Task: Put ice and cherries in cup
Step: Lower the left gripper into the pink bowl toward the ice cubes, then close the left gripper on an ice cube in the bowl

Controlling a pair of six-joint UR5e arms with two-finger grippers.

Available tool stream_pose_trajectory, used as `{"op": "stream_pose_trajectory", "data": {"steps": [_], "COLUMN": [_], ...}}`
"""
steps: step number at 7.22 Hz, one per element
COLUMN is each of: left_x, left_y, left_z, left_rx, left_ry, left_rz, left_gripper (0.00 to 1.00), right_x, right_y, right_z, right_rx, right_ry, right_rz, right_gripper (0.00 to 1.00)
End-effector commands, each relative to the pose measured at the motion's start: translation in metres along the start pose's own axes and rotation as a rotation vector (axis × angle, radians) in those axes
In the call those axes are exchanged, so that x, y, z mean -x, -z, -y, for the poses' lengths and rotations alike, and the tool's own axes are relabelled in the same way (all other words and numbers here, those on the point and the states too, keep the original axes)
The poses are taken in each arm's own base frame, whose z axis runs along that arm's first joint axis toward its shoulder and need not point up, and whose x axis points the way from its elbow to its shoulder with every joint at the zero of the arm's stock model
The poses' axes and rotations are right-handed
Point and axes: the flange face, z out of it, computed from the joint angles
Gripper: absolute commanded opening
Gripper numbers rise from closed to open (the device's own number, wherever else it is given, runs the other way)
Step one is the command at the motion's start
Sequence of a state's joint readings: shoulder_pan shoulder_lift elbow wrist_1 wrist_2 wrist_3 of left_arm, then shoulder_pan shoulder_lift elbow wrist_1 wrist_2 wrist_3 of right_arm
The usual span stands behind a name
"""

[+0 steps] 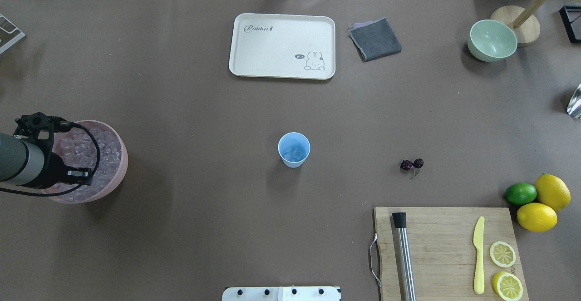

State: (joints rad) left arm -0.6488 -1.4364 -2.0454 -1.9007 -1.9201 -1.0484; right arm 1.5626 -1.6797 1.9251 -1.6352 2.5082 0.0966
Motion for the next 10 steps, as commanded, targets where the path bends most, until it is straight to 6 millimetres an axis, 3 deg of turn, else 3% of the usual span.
{"op": "stream_pose_trajectory", "data": {"steps": [1, 10], "left_x": [0.0022, 0.0023], "left_y": [-0.0005, -0.0023], "left_z": [-0.0004, 0.0012], "left_rx": [0.003, 0.003], "left_ry": [0.002, 0.006], "left_rz": [0.003, 0.005], "left_gripper": [0.47, 0.47], "right_x": [-0.0001, 0.0063], "right_y": [0.0002, 0.0041], "right_z": [0.0, -0.0001], "right_rx": [0.0, -0.008], "right_ry": [0.0, 0.013], "right_rz": [0.0, 0.001], "right_gripper": [1.0, 1.0]}}
